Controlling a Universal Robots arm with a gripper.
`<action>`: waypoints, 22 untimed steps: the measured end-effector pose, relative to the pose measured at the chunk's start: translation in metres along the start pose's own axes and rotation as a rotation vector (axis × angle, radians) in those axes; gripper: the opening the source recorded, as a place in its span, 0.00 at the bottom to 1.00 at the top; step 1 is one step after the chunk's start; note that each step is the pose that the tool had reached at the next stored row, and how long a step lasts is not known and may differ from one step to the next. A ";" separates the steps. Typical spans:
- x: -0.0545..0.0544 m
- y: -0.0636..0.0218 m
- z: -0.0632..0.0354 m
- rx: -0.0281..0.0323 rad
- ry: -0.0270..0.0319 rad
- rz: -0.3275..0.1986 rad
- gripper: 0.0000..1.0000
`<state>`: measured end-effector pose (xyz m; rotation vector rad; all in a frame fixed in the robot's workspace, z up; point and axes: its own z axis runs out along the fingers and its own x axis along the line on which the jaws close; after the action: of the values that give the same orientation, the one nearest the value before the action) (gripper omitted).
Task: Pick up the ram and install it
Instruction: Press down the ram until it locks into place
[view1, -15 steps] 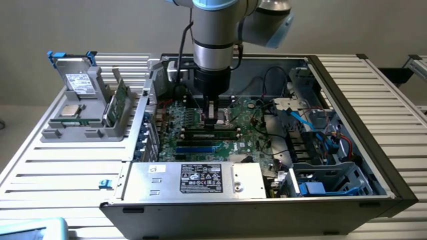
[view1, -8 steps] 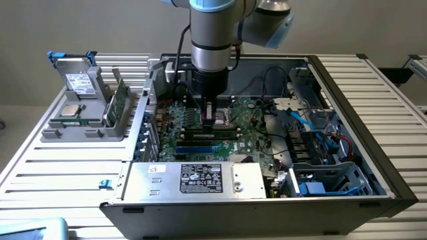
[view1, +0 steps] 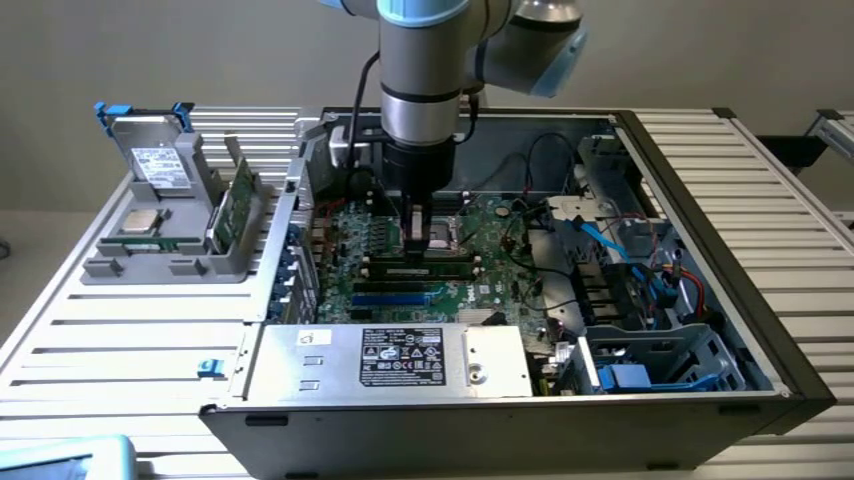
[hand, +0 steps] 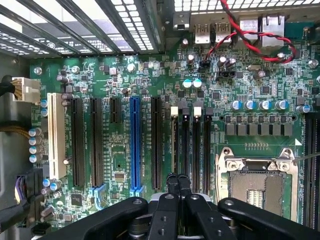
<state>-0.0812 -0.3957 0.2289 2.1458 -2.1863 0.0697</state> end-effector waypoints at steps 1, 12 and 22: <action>0.000 0.0000 0.0004 0.0011 0.0010 0.000 0.11; 0.000 0.0003 0.0047 0.0106 0.0139 0.001 0.11; -0.001 0.0012 0.0058 0.0122 0.0147 0.001 0.11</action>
<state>-0.0825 -0.3952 0.2230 2.1433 -2.1850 0.0988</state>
